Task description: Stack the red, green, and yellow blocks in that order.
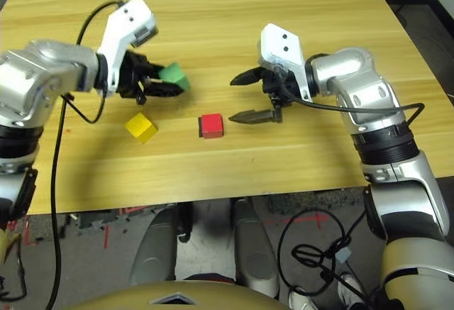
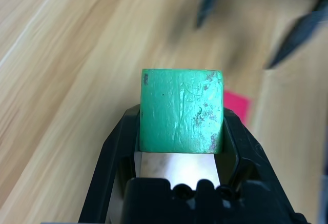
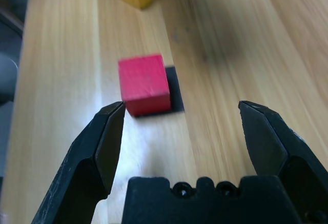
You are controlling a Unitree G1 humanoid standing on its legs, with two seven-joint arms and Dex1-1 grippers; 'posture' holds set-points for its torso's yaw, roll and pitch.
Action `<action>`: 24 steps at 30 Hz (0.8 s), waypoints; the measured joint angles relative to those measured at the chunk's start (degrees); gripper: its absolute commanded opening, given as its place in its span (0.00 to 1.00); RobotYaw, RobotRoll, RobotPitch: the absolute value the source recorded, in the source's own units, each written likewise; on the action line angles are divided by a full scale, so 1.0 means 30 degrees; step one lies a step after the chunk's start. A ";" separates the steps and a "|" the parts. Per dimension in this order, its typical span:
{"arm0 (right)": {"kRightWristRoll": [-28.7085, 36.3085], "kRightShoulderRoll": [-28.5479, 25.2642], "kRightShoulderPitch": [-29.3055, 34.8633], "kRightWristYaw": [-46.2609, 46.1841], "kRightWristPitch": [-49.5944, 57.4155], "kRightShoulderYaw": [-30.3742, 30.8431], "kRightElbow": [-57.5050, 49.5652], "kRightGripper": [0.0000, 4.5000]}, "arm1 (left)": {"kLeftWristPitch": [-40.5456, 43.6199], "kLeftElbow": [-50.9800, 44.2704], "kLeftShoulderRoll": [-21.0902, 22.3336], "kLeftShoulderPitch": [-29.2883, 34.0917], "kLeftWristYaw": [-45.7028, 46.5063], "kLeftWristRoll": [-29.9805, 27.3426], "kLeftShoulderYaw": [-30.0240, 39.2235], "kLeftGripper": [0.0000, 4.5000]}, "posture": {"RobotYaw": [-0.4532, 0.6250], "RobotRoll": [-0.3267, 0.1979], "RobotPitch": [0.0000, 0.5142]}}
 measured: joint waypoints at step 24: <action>0.1902 0.0826 0.0090 0.2573 -0.3363 -0.1363 0.1686 1.00 | -0.5754 0.2451 -0.1849 0.0657 -0.2846 0.2976 -0.3758 0.46 | 0.46 0.73 0.48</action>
